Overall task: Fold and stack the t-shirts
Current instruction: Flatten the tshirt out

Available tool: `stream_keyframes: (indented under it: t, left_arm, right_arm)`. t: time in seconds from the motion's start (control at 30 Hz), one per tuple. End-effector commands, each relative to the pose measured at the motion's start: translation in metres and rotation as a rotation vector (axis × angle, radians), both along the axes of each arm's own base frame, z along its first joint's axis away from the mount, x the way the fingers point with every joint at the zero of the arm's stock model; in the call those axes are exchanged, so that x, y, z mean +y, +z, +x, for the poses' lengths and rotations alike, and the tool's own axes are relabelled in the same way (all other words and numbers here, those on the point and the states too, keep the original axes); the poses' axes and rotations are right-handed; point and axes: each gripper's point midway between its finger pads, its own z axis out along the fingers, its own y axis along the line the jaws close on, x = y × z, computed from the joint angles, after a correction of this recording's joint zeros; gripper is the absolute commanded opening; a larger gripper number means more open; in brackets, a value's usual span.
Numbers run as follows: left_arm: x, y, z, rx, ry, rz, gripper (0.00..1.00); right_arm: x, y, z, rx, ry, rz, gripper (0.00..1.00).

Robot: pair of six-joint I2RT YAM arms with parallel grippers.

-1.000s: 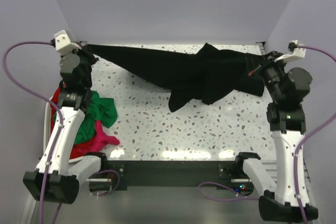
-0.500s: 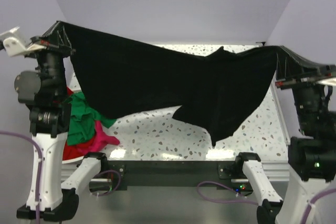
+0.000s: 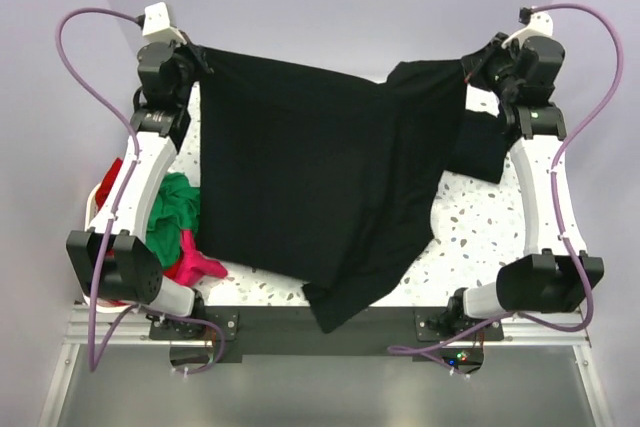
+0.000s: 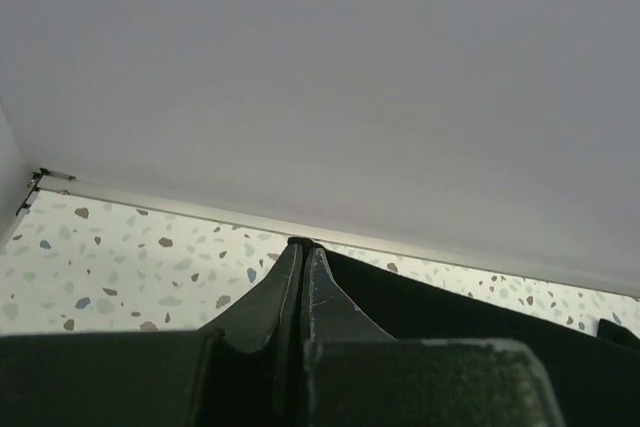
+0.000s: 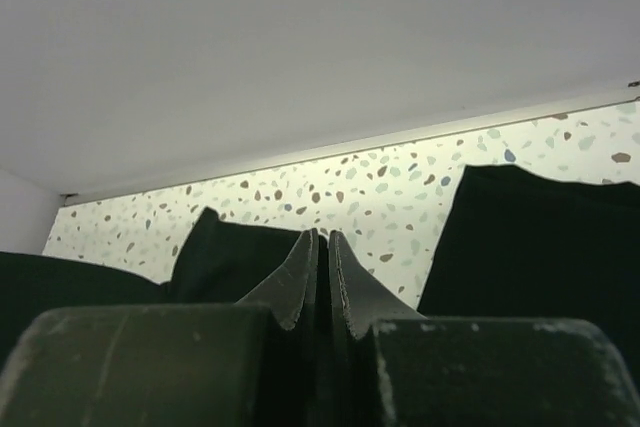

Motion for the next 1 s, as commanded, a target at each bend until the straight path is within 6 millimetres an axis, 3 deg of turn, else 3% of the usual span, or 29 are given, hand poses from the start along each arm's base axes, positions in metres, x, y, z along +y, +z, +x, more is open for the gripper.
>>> stream_keyframes:
  t: [0.0, 0.13, 0.3, 0.43, 0.67, 0.77, 0.83, 0.87, 0.9, 0.97]
  left_arm:
    - [0.002, 0.071, -0.021, -0.206, -0.012, 0.011, 0.0]
    - [0.008, 0.089, -0.045, -0.253, 0.012, 0.023, 0.0]
    - [0.01, 0.132, -0.102, -0.37, -0.001, 0.045, 0.0]
    - [0.019, 0.17, -0.158, -0.463, 0.035, 0.072, 0.0]
    - [0.035, 0.22, -0.23, -0.584, 0.109, 0.1, 0.0]
    - [0.04, 0.235, -0.245, -0.619, 0.132, 0.097, 0.0]
    - [0.042, 0.242, -0.246, -0.64, 0.146, 0.093, 0.0]
    - [0.042, 0.242, -0.243, -0.64, 0.147, 0.096, 0.0]
    - [0.042, 0.241, -0.238, -0.634, 0.148, 0.095, 0.0]
    - [0.04, 0.232, -0.213, -0.601, 0.142, 0.1, 0.0]
  right_arm:
    - [-0.007, 0.105, -0.025, -0.274, -0.033, -0.044, 0.0]
    - [-0.005, 0.122, -0.045, -0.317, -0.032, -0.06, 0.0]
    - [-0.008, 0.144, -0.089, -0.368, -0.057, -0.107, 0.0]
    - [-0.013, 0.177, -0.152, -0.465, -0.109, -0.166, 0.0]
    - [-0.019, 0.235, -0.241, -0.634, -0.189, -0.229, 0.0]
    - [-0.02, 0.254, -0.261, -0.691, -0.209, -0.243, 0.0]
    - [-0.024, 0.261, -0.261, -0.704, -0.231, -0.246, 0.0]
    - [-0.024, 0.267, -0.262, -0.718, -0.234, -0.247, 0.0]
    - [-0.025, 0.265, -0.249, -0.701, -0.23, -0.246, 0.0]
    - [-0.024, 0.266, -0.235, -0.692, -0.219, -0.241, 0.0]
